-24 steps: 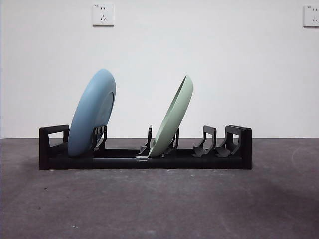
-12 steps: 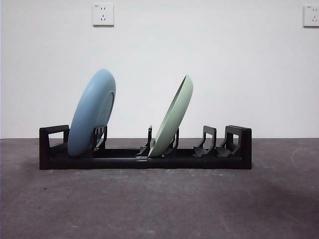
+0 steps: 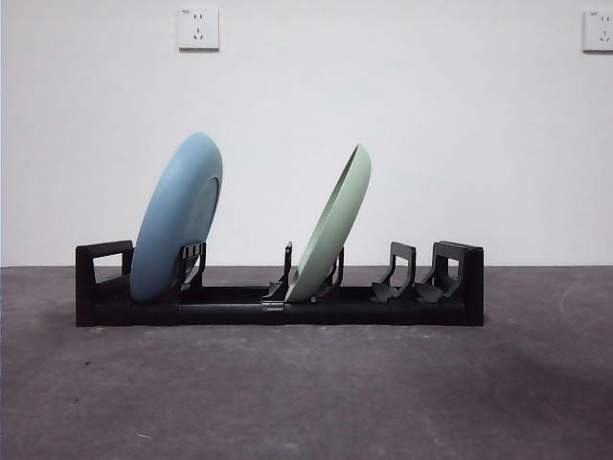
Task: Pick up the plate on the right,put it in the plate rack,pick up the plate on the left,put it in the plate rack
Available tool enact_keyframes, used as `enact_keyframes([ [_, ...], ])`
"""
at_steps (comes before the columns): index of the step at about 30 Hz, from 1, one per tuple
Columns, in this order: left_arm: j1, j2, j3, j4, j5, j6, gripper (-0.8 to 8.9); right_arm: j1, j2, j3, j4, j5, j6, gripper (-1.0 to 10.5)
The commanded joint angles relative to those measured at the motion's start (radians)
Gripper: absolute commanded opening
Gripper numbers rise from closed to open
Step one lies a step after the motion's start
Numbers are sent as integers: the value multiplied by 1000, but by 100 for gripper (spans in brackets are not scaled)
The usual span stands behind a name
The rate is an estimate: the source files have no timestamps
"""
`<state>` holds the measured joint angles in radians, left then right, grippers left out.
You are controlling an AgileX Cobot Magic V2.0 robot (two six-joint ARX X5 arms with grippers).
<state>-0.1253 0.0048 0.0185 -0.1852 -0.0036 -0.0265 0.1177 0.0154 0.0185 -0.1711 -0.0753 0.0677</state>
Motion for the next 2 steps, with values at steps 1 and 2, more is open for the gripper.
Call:
enact_keyframes([
  [1, 3, -2, -15, 2, 4, 1, -4, 1, 0, -12, -6, 3, 10, 4],
  [2, 3, -2, -15, 2, 4, 1, -4, 1, 0, -12, -6, 3, 10, 4],
])
